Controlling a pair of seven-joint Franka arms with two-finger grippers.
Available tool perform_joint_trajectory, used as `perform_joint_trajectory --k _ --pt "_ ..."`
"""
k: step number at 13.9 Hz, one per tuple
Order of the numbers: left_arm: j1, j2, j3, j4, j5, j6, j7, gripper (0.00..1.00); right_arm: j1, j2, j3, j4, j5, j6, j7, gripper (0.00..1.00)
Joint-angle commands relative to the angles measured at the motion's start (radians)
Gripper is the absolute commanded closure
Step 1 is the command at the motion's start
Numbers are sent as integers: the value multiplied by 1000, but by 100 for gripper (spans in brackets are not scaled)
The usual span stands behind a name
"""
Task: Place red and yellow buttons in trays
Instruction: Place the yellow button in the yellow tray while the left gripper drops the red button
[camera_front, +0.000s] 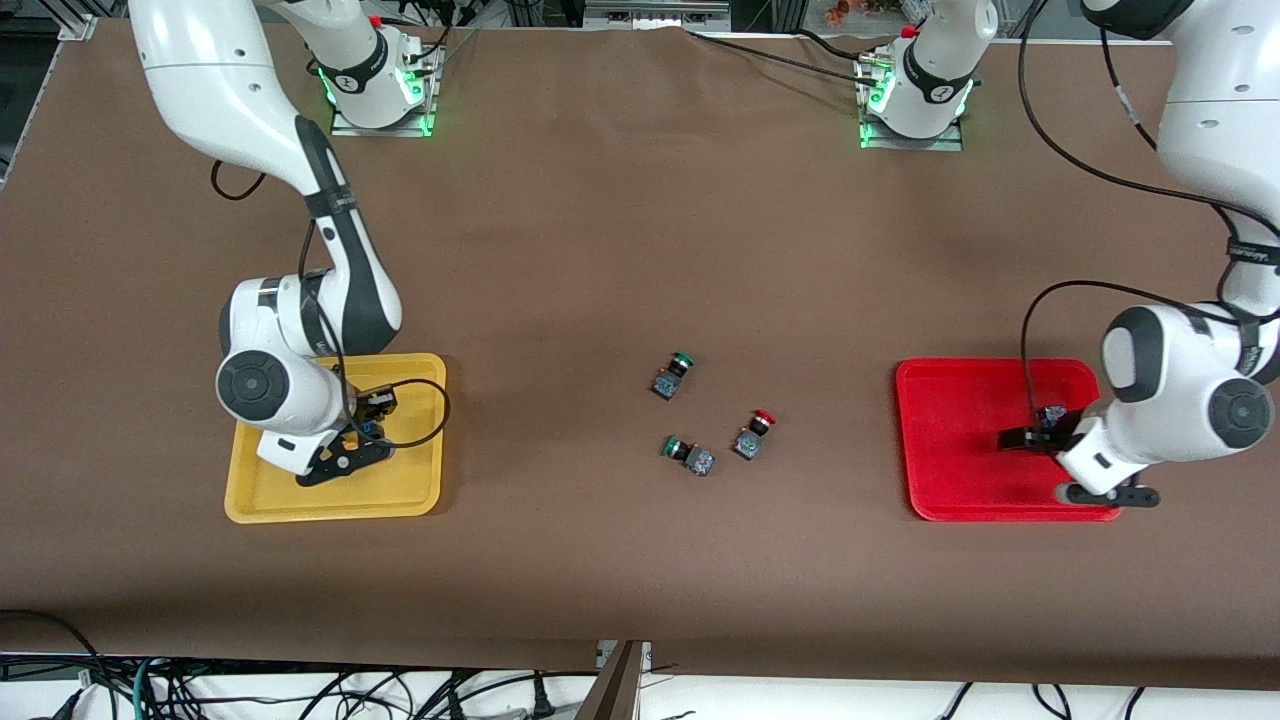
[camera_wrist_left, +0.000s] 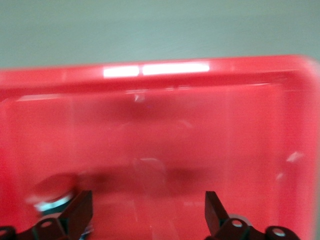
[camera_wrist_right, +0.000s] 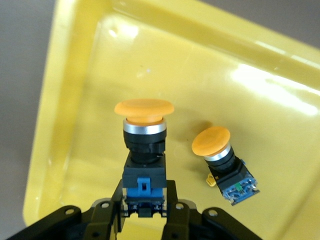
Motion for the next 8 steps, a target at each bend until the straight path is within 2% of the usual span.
perform_joint_trajectory --k 1,3,6,8 --pt "-113 9 9 53 26 -21 6 0 8 -11 14 -38 54 15 -10 80" --pt "-185 17 7 53 16 -15 -2 0 9 -6 14 -39 88 15 -9 73" --pt "-288 37 7 75 12 47 -70 0 15 -9 16 -33 99 1 8 49" --pt "-345 71 7 107 12 92 -101 0 15 -17 16 -29 98 0 5 45"
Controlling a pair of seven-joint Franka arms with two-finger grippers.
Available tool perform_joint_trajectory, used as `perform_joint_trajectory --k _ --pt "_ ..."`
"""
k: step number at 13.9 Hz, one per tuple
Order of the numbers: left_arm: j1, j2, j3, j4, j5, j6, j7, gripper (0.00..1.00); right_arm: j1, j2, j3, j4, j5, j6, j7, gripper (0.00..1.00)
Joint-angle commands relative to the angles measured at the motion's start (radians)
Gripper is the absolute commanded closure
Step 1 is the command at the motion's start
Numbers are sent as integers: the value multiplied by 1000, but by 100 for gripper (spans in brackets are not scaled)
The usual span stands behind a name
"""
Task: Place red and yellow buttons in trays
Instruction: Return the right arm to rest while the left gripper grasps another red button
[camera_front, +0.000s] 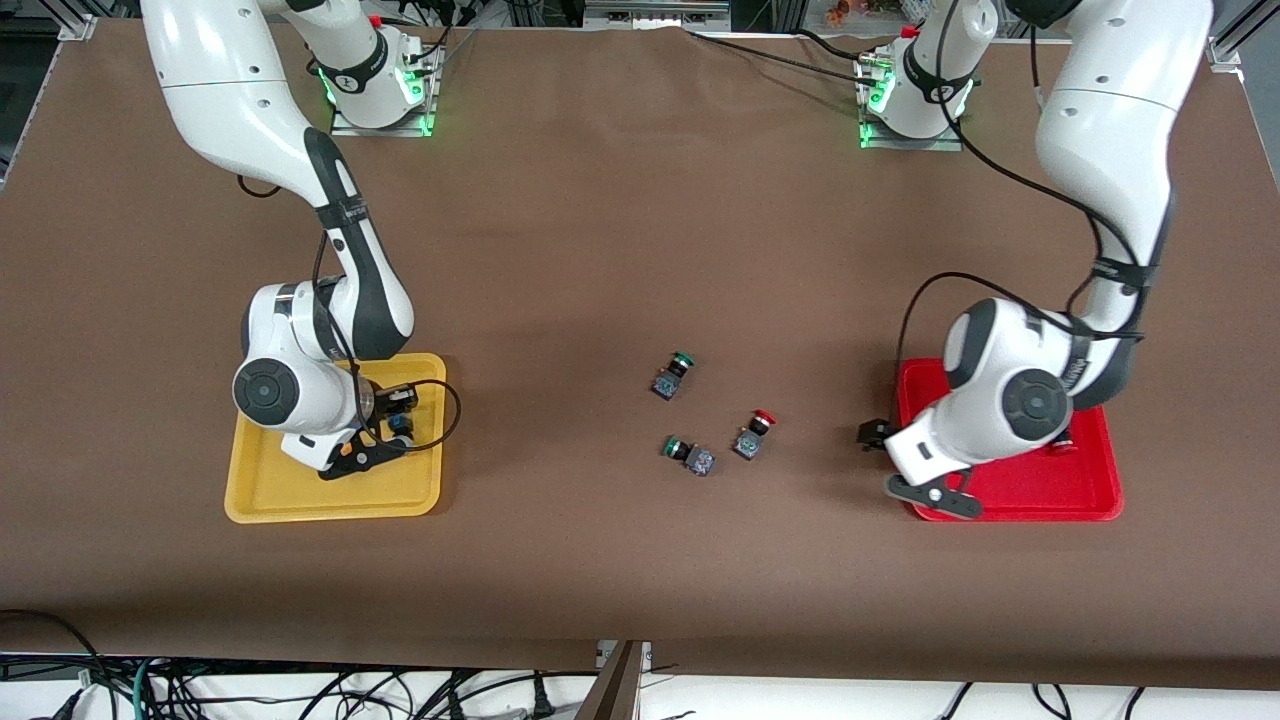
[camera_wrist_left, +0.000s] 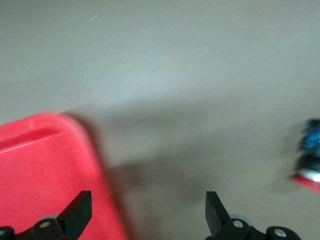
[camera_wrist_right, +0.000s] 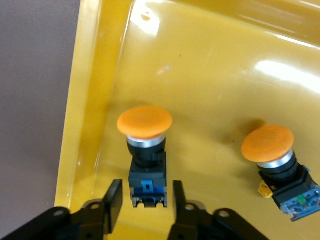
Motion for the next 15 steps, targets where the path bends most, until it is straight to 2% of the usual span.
perform_joint_trajectory --k 1,3,5,8,10,12,13,15 --pt "-63 71 10 81 12 59 -29 0 2 -39 2 -11 18 -3 -1 43" --pt "-104 117 10 104 12 139 -29 0 3 -80 3 1 18 -30 3 41" --pt "-144 140 10 127 12 150 -55 0 19 -135 2 7 15 -42 20 40" --pt "-190 140 10 128 12 150 -117 0 40 -255 0 -7 4 -68 74 32" --pt "-196 141 10 127 14 150 -112 0 40 -356 -6 -7 -2 -210 101 30" --pt "-209 143 11 125 20 150 -100 0 39 -460 -18 -7 -5 -287 109 25" --pt "-210 148 11 125 22 150 -98 0 39 -505 -30 -7 -14 -332 111 21" --pt "-232 154 11 124 25 150 -103 0 37 -562 -58 -7 -51 -377 100 6"
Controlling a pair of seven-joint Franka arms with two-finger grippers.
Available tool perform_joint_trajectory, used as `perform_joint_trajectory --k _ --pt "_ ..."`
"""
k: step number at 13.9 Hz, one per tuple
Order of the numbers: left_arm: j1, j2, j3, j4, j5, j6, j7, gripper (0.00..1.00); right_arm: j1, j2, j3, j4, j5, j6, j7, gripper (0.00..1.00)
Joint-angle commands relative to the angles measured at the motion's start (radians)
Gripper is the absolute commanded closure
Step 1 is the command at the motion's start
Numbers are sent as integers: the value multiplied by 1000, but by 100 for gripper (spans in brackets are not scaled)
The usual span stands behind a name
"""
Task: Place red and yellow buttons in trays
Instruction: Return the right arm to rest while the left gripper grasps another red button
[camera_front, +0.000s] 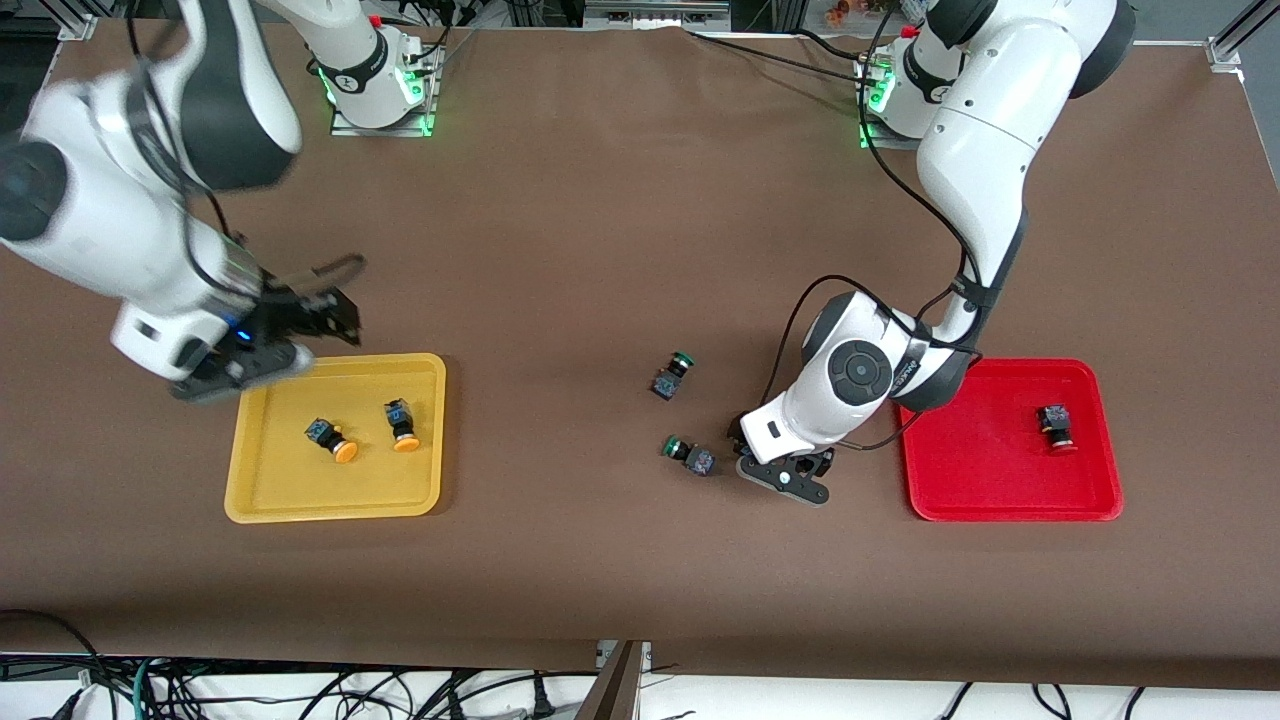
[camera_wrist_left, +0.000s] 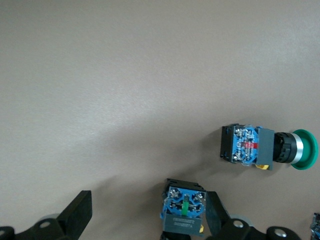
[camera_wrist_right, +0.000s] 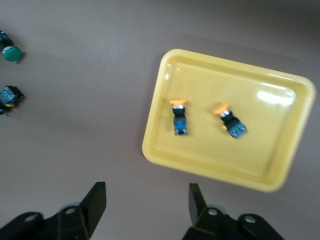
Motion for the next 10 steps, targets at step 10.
perform_joint_trajectory --k 10 --pt "-66 34 17 12 31 -17 -4 0 -161 -82 98 5 -50 -93 -53 0"
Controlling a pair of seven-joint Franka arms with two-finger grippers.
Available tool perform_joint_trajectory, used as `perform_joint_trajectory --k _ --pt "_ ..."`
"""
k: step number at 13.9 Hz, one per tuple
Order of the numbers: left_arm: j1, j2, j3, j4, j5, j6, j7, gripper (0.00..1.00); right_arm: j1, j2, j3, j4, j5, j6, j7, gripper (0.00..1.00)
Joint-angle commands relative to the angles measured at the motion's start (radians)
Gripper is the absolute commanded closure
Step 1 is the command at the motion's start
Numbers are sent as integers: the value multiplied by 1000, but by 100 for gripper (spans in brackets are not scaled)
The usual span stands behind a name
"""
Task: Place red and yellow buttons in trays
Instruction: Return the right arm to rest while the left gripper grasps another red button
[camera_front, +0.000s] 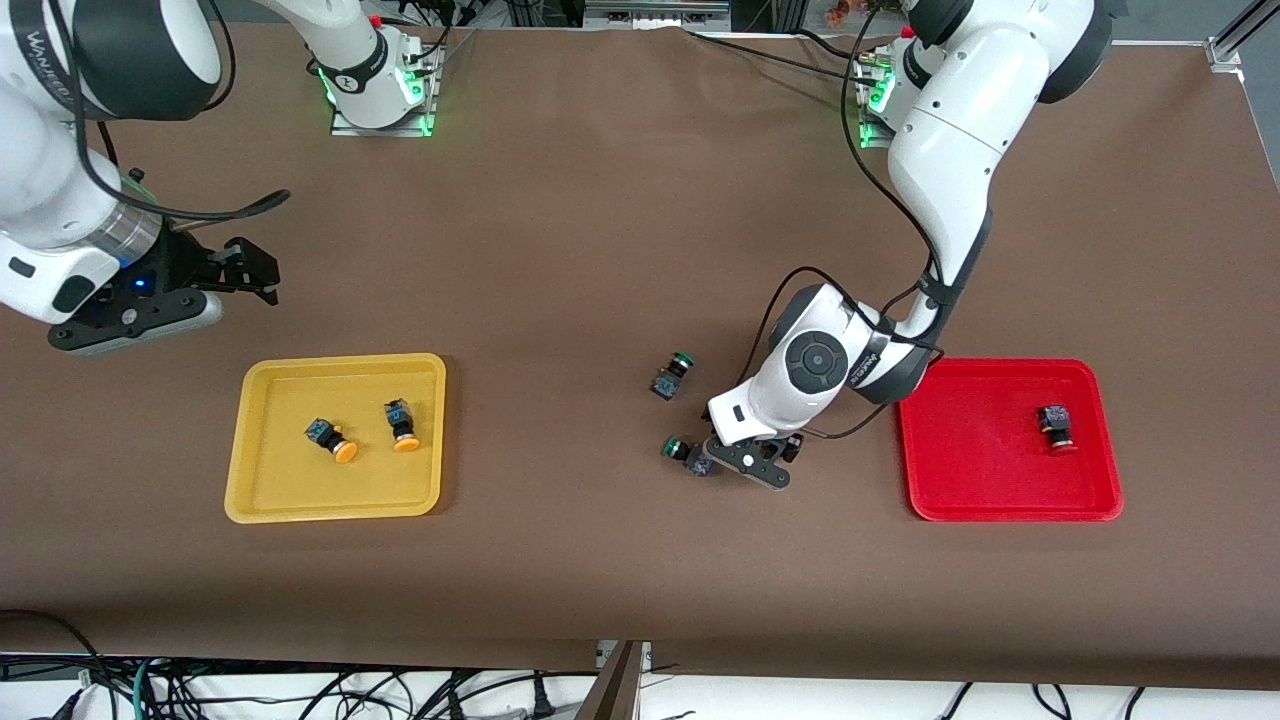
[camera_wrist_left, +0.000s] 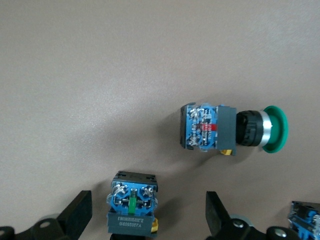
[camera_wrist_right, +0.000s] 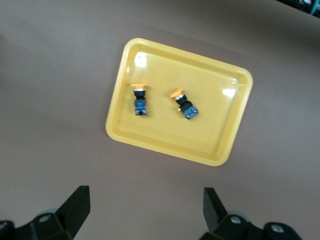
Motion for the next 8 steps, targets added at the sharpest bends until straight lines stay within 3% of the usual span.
perform_joint_trajectory --k 1,2,3,4,6,8 --pt "-7 7 10 16 31 -16 -1 0 -160 -29 146 8 42 -67 42 0" --pt "-6 6 10 16 31 -18 1 0 -190 -43 178 4 39 -76 59 0" --pt "-6 6 10 13 31 -18 -1 16 -196 -66 180 -15 39 -93 76 0" --pt "-7 4 10 13 29 -19 -4 49 -196 -78 177 -22 39 -110 78 0" --pt "-4 4 13 12 31 -19 -4 86 -196 -88 175 -30 33 -121 88 0" --pt "8 0 14 13 31 -19 -1 100 -196 -95 175 -36 27 -119 88 0"
